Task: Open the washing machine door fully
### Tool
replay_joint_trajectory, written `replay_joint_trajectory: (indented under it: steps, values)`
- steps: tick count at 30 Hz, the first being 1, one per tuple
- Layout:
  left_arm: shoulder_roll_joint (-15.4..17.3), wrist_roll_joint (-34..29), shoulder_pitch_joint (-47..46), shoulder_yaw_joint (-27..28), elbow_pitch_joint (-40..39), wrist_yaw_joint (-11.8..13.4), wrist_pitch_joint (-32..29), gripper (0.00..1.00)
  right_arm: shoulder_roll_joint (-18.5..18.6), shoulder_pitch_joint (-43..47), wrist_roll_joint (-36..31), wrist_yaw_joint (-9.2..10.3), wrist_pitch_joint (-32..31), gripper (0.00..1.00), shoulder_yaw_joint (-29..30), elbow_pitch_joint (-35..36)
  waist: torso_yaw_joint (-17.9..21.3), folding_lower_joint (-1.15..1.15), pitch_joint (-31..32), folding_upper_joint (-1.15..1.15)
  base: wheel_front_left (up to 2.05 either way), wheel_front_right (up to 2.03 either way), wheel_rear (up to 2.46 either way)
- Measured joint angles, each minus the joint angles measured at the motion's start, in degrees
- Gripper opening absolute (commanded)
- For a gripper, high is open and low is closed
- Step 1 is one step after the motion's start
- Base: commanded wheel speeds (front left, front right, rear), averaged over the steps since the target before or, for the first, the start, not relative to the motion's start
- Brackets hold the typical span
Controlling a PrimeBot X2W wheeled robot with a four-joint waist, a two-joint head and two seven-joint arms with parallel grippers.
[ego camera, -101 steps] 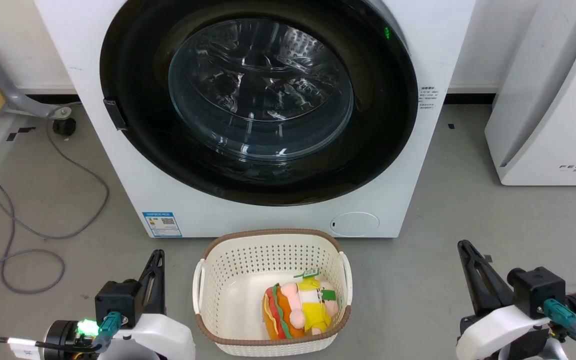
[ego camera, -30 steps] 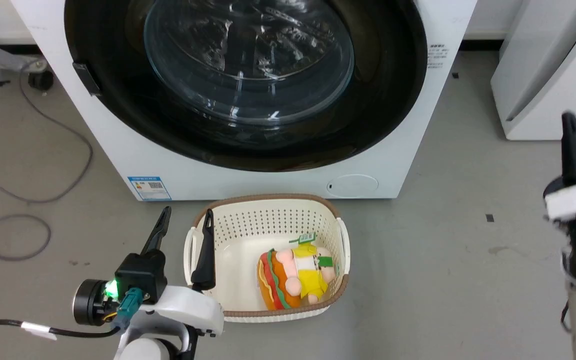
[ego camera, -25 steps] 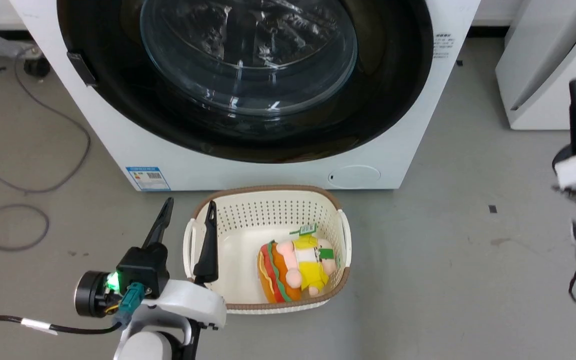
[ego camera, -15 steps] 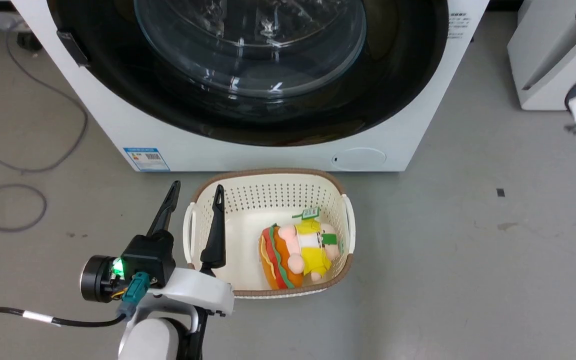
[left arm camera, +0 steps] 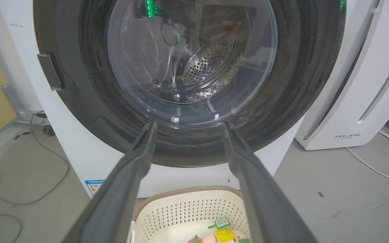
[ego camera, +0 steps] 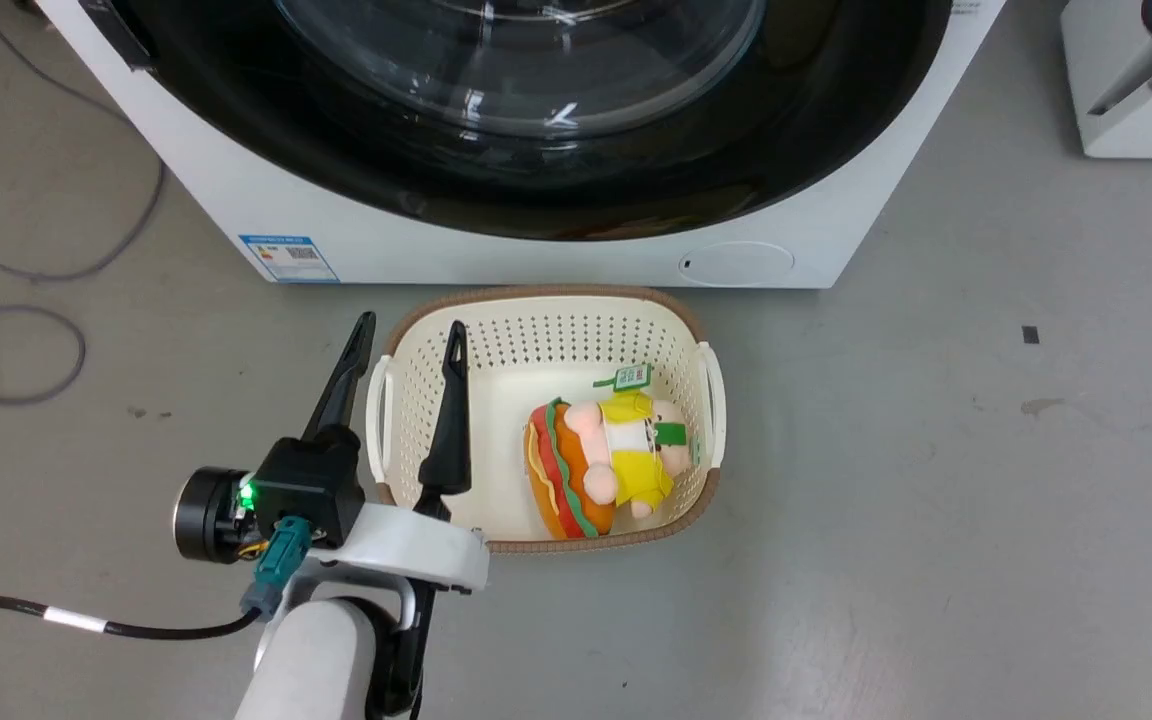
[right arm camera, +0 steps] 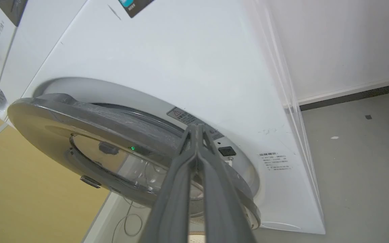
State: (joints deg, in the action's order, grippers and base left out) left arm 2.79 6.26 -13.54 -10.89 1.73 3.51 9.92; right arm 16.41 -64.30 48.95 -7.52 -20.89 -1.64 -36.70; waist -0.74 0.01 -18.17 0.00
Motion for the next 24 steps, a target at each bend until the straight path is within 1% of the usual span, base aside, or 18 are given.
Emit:
replay_joint_trajectory:
  steps: [4, 14, 24]
  values:
    - [0.0, 0.5, -0.9, -0.8, -0.1, 0.4, 0.6, 1.0, 0.2, -3.4, 1.9, 0.0, -4.3, 0.0, -1.3, -1.2, -0.3, 0.0, -1.2, 0.0, 0.0, 0.0, 0.0]
    - [0.0, 1.1, -3.4, -2.6, -0.3, 1.3, 1.8, 1.0, 1.2, -11.9, 5.4, 0.0, -12.6, 0.0, -4.6, -4.8, -0.8, 0.0, -4.5, 0.0, 0.0, 0.0, 0.0]
    - [0.0, 2.6, -5.4, -4.4, -0.4, 2.4, 2.9, 1.0, 1.7, -17.8, 9.7, 0.0, -21.2, 0.0, -8.0, -6.5, -1.0, 0.0, -7.6, 0.0, 0.0, 0.0, 0.0]
